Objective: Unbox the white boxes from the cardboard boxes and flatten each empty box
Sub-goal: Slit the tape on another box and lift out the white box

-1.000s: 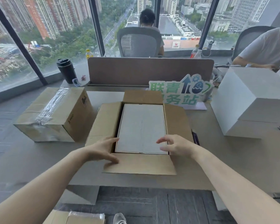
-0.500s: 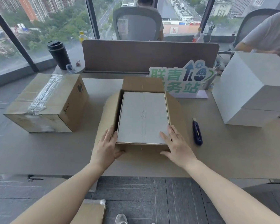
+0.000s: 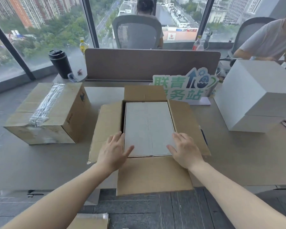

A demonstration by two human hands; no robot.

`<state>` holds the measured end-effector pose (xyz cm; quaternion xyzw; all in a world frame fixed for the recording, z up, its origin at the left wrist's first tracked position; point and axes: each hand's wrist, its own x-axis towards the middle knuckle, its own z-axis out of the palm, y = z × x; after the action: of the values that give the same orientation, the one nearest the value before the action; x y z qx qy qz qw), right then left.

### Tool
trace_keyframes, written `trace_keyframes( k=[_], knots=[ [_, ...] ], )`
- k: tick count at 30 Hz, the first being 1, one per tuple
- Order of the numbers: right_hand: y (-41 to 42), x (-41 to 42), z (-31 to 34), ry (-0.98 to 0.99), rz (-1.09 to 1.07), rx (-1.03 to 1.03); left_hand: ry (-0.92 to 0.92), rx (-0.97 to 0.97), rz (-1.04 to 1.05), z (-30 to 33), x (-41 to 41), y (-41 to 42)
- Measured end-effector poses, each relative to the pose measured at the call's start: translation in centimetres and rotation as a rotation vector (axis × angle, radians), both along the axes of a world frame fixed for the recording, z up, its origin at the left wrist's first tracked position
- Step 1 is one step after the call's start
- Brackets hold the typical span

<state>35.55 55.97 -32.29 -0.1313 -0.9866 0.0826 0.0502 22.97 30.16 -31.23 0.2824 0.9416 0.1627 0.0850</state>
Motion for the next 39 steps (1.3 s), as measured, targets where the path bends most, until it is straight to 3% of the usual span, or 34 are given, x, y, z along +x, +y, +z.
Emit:
trace_keyframes(
  k=[4, 8, 14, 21, 29, 34, 39],
  knots=[
    [-1.5, -4.1, 2.7, -0.263, -0.156, 0.071, -0.207, -0.039, 0.125, 1.8, -3.2, 3.4],
    [-2.3, -6.1, 2.8, -0.315, -0.311, 0.044, -0.312, 0.029, 0.174, 1.3, -3.9, 4.4],
    [-3.0, -8.5, 2.9, -0.222, -0.628, -0.434, -0.289, 0.082, 0.082, -0.4, -4.9, 3.8],
    [-1.9, -10.5, 5.2, -0.213, -0.757, -0.619, -0.274, 0.062, 0.041, -0.7, -6.5, 2.8],
    [-3.9, -10.6, 5.6, -0.36, -0.593, -0.396, -0.024, 0.036, 0.07, 1.4, -5.9, 5.7],
    [-4.2, -10.4, 5.0, -0.425, -0.626, -0.411, -0.101, 0.003, 0.126, 2.0, -5.3, 6.6],
    [-2.9, -10.6, 4.3, -0.277, -0.685, -0.569, -0.226, 0.018, 0.179, 1.7, -4.7, 7.6]
  ],
)
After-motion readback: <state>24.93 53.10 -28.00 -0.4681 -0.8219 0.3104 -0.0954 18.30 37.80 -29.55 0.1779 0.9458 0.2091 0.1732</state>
